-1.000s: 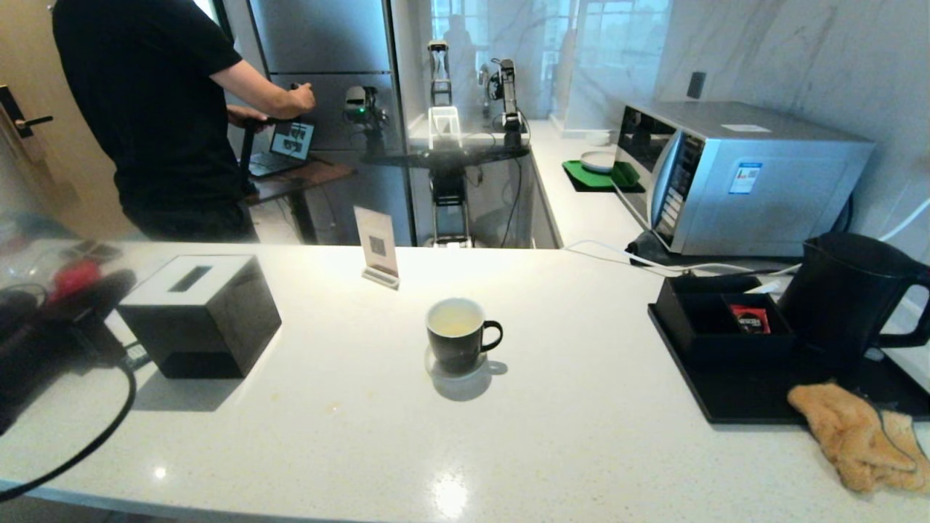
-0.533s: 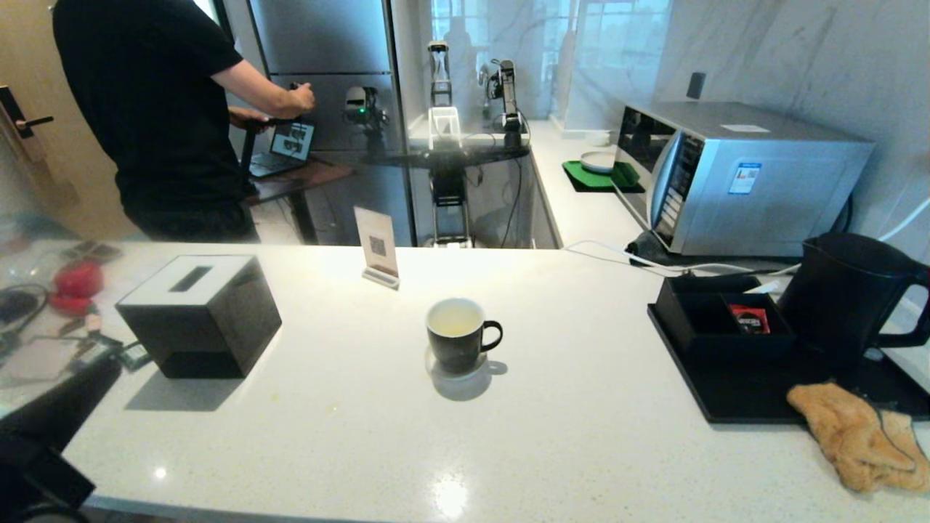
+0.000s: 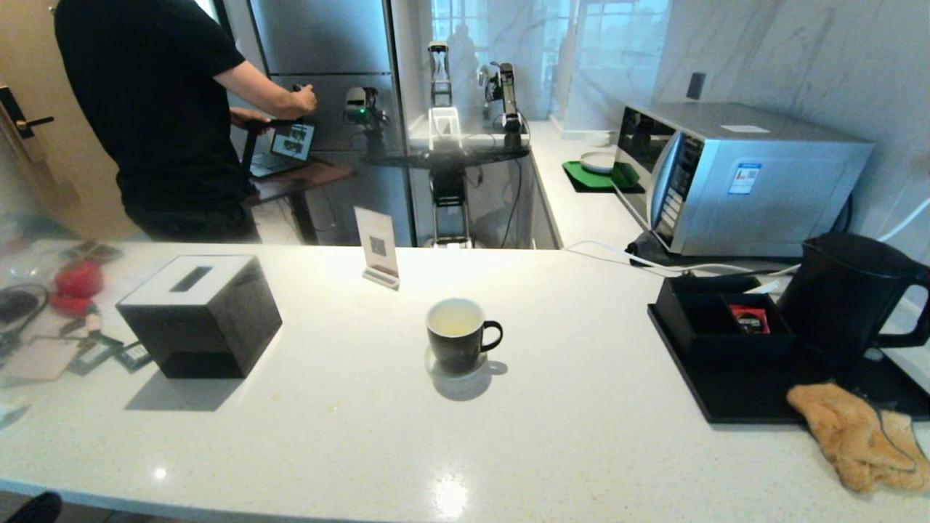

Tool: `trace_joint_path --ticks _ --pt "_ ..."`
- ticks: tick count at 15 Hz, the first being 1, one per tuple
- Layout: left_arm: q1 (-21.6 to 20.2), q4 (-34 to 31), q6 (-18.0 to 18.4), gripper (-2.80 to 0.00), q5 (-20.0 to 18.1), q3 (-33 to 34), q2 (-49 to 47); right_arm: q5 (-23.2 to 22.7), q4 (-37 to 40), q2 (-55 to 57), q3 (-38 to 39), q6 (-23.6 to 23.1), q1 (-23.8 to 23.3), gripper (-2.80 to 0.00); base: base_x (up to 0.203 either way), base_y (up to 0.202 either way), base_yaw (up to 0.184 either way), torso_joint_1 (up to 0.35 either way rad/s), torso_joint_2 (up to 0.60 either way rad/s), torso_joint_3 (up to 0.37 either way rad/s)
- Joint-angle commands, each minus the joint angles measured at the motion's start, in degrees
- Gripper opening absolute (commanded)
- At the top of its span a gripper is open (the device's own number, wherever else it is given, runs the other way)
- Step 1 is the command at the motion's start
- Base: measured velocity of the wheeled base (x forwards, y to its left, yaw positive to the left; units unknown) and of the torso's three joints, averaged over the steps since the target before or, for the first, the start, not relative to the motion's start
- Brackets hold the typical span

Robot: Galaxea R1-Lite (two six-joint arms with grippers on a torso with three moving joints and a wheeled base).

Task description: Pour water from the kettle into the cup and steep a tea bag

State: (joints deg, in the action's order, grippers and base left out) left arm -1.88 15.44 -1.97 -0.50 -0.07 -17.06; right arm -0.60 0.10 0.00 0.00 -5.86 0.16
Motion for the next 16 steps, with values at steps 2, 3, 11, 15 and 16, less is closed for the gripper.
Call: trace_joint_path --ticks 2,3,11,15,16 --pt "1.8 -10.2 2.7 -2.80 1.4 0.1 14.4 0.0 0.0 0.1 0.0 -0.1 0.0 -2.80 0.000 0.000 0.000 0.000 0.00 0.000" --pt "1.9 -13.1 3.5 -2.80 1.2 0.1 16.6 0.0 0.0 0.1 0.0 -0.1 0.0 -2.80 0.000 0.000 0.000 0.000 0.00 0.000" --pt "2.0 -15.1 3.2 -2.80 1.0 0.1 17.0 0.0 0.0 0.1 0.0 0.0 0.0 -2.80 0.000 0.000 0.000 0.000 0.00 0.000" --pt "2.0 -15.0 3.1 -2.80 1.0 0.1 17.0 0.0 0.0 0.1 0.0 -0.1 0.0 -2.80 0.000 0.000 0.000 0.000 0.00 0.000" --pt "2.0 -15.0 3.1 -2.80 1.0 0.1 16.9 0.0 0.0 0.1 0.0 -0.4 0.0 -2.80 0.000 0.000 0.000 0.000 0.00 0.000"
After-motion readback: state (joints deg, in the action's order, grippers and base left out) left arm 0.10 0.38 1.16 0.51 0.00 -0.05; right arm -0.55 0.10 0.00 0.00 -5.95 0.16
